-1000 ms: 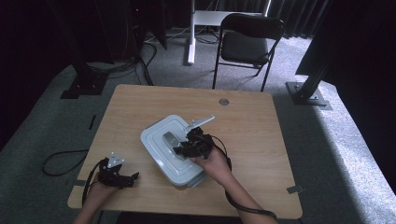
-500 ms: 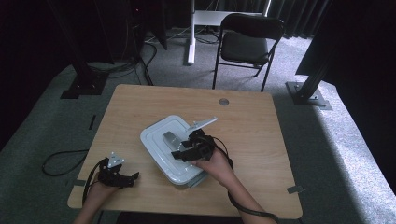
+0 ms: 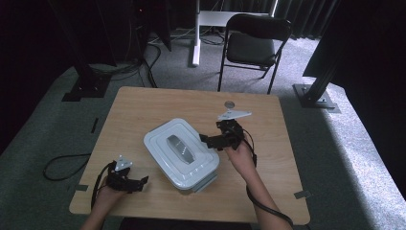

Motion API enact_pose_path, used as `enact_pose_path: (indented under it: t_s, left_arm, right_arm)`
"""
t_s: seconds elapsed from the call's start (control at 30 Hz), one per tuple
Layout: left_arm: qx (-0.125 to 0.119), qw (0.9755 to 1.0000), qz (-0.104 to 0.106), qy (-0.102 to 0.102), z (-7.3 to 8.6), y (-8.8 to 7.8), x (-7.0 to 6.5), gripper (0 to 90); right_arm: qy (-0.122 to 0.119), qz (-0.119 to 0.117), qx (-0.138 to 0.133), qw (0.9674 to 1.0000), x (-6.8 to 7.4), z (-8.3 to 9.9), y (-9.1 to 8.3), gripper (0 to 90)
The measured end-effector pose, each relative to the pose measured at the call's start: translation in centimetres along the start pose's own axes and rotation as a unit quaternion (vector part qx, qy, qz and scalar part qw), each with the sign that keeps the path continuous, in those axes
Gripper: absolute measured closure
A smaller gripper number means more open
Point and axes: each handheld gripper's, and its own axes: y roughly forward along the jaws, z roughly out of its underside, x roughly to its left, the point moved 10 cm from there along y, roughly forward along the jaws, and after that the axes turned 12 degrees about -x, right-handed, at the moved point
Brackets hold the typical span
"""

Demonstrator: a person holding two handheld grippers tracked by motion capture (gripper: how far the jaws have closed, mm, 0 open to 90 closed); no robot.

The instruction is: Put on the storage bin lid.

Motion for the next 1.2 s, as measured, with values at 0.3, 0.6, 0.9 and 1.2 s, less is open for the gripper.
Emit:
enact_pose_path:
  t_s: [0.3, 0.6, 0.9, 1.2]
  left_arm:
    - [-0.027, 0.9996, 0.006, -0.009, -2.7, 0.4, -1.1, 0.5]
    - [-0.032, 0.9993, 0.017, 0.005, -3.9, 1.7, -2.6, 0.5]
    - [-0.015, 0.9996, 0.014, 0.018, -4.0, 2.4, -2.9, 0.4]
    - [-0.012, 0.9992, 0.017, 0.034, -4.8, 3.2, -3.9, 0.5]
  right_arm:
    - [0.057, 0.076, 0.043, 0.9945, -7.2, 6.5, 2.2, 13.1]
    - [0.064, 0.048, 0.085, 0.9932, -6.0, 10.7, 4.5, 13.0]
    - [0.068, 0.020, 0.091, 0.9934, -4.6, 11.8, 5.0, 13.9]
    - [0.093, 0.003, 0.075, 0.9929, -4.0, 12.7, 3.8, 15.6]
